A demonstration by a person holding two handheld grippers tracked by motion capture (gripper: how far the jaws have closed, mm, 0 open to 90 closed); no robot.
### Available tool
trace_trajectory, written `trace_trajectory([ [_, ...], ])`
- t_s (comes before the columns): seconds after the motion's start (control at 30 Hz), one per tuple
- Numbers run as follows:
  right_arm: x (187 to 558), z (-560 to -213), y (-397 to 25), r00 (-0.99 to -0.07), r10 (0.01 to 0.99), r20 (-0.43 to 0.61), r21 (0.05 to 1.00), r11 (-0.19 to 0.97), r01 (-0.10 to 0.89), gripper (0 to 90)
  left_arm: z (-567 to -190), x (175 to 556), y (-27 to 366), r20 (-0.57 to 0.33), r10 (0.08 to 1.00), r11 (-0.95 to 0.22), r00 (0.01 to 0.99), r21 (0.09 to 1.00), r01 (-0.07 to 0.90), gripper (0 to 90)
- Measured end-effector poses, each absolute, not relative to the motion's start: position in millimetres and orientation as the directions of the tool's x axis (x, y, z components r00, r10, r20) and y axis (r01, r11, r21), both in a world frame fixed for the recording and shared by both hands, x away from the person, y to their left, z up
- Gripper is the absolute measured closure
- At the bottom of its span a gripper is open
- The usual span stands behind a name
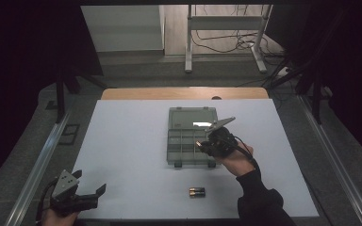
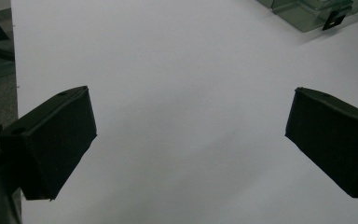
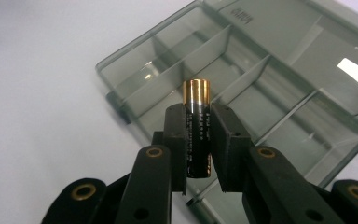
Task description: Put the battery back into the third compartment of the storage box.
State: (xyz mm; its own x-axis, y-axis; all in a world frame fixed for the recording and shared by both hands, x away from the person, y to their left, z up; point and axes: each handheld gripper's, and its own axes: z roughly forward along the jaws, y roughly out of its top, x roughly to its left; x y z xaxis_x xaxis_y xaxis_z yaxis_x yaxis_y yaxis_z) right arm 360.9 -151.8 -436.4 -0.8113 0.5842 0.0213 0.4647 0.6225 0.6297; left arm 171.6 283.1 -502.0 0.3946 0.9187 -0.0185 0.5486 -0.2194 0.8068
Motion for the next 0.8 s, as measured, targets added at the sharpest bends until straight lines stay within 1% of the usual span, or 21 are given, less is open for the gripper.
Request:
trace_trajectory([
  [0.33, 383.0, -434.1, -145.8, -0.783, 0.622, -0.002, 0.634, 0.606, 0.48, 77.1, -502.0, 171.8, 283.1, -0.019, 0.919, -0.219, 0.395, 0.807, 0.549, 2.1],
  [0.8, 414.3, -455.2, -136.9, -0.724, 0.69, 0.006, 0.602, 0.575, 0.553, 77.0, -502.1, 172.0, 282.8, -0.017, 0.918, -0.222, 0.397, 0.806, 0.549, 2.1],
])
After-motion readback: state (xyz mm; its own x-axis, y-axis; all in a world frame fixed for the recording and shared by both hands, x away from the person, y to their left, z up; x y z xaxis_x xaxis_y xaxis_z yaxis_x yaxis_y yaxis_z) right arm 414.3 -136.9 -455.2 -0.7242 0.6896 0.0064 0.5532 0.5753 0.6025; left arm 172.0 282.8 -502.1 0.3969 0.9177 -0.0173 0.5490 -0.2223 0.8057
